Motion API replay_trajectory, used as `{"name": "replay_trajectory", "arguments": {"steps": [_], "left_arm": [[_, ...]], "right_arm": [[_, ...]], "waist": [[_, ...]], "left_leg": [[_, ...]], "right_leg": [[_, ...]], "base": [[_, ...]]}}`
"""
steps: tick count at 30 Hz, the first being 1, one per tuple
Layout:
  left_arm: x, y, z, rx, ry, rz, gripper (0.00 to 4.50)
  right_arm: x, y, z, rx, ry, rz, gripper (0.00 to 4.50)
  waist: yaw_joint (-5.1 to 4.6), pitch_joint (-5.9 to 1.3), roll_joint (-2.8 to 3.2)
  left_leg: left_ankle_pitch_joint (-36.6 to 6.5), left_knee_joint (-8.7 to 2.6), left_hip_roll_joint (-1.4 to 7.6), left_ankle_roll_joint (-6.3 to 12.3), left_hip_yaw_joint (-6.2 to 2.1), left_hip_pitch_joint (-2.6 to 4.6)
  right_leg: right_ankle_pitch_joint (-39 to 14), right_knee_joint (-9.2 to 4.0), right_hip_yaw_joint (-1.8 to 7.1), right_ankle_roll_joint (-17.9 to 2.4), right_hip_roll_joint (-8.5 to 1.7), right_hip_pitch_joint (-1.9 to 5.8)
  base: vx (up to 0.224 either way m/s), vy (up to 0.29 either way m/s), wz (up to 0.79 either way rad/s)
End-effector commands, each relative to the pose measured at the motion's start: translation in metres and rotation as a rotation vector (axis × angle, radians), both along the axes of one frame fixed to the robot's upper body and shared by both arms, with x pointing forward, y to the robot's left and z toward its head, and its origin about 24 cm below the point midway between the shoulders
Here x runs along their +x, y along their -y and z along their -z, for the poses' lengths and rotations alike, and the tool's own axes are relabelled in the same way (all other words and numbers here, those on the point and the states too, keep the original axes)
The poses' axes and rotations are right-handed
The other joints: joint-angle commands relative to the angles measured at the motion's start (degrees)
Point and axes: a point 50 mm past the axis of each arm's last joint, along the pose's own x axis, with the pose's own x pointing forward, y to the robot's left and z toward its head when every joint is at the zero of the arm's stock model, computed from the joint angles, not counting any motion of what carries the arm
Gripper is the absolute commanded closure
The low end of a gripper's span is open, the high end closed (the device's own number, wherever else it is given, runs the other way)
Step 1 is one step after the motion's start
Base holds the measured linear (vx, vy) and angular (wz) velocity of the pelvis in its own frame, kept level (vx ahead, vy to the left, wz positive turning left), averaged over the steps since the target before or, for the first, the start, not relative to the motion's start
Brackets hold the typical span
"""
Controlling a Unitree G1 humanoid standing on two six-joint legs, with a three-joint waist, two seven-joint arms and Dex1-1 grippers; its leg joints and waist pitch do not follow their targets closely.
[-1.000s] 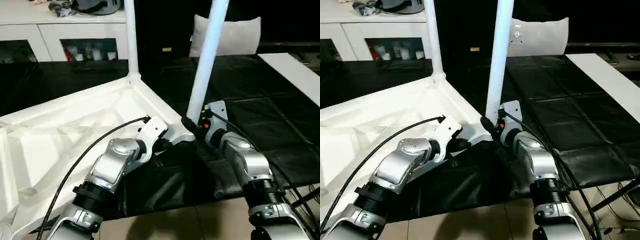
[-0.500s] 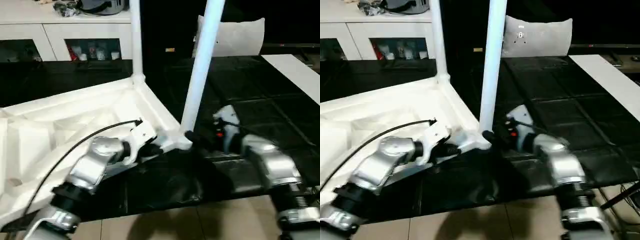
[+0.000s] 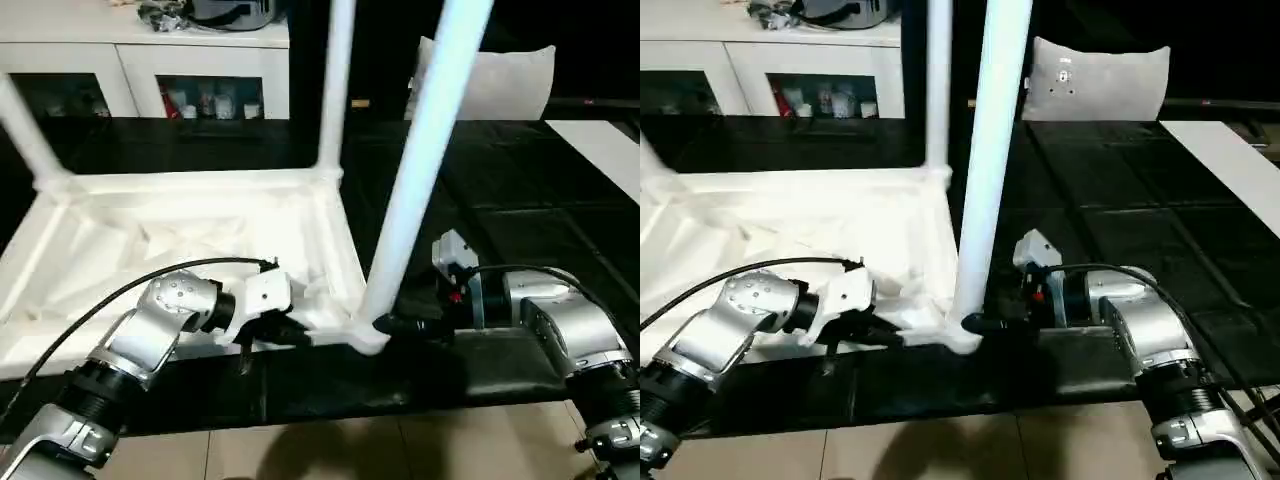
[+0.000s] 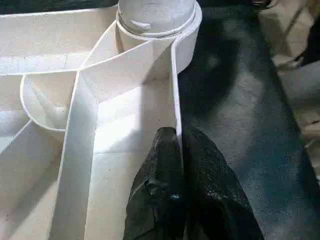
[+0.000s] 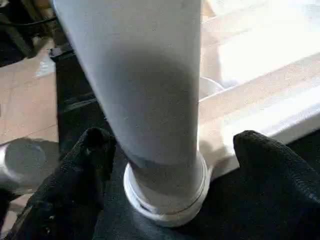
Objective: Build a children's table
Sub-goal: Rotate leg to tighten
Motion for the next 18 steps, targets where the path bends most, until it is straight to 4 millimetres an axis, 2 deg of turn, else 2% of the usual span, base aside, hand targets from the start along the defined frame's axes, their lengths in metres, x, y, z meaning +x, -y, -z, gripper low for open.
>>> {"name": "replay_trajectory", "arguments": {"steps": [1, 4, 11, 13, 14, 18], "left_arm": [[-0.0072, 0.0077, 0.0033, 0.028, -0.027, 0.105, 4.5], [-0.0081, 0.0083, 0.0039, 0.027, -0.029, 0.114, 4.5], [-0.0087, 0.0083, 0.0061, 0.023, -0.033, 0.116, 4.5], [-0.0089, 0.008, 0.0064, 0.021, -0.035, 0.113, 4.5], [-0.0089, 0.0079, 0.0066, 0.017, -0.038, 0.109, 4.5], [-0.0078, 0.009, 0.0067, -0.013, -0.04, 0.067, 4.5]], "right_arm": [[-0.0013, -0.0039, -0.0032, 0.018, -0.014, -0.046, 0.77], [-0.005, -0.0073, -0.001, 0.033, -0.047, -0.085, 0.92], [-0.0069, -0.0089, 0.0, 0.047, -0.085, -0.102, 1.61], [-0.0078, -0.0095, 0.0002, 0.052, -0.094, -0.108, 1.67], [-0.0089, -0.01, 0.0003, 0.057, -0.104, -0.113, 1.88], [-0.0094, -0.013, 0.0004, 0.087, -0.118, -0.086, 2.2]], "waist": [[-0.24, -3.57, -0.25], [-0.24, -3.58, -0.3], [-0.15, -3.61, -0.38], [-0.14, -3.63, -0.49], [-0.17, -3.59, -0.66], [-0.13, -3.56, -0.61]], "left_leg": [[-0.8, -3.68, 2.29, 4.03, -0.04, -0.7], [-0.8, -3.67, 2.3, 3.99, -0.04, -0.74], [-0.7, -3.69, 2.24, 3.53, -0.06, -0.75], [-0.5, -3.68, 2.24, 3.48, -0.07, -0.74], [-0.6, -3.66, 2.18, 3.51, -0.02, -0.83], [-0.2, -3.68, 2.19, 3.35, -0.04, -0.82]], "right_leg": [[-16.3, -3.54, 5.0, -2.0, -4.66, 4.33], [-16.6, -3.62, 4.95, -1.6, -4.65, 4.36], [-16.9, -3.68, 4.9, -1.1, -4.61, 4.38], [-17.0, -3.65, 4.89, -0.9, -4.58, 4.37], [-17.2, -3.73, 4.89, -0.7, -4.58, 4.41], [-17.5, -3.77, 4.84, -0.3, -4.56, 4.34]], "base": [[0.0, 0.0, 0.0], [0.0, 0.0, 0.0], [0.0, 0.0, 0.0], [0.0, 0.0, 0.0], [0.0, 0.0, 0.0], [0.0, 0.0, 0.0]]}}
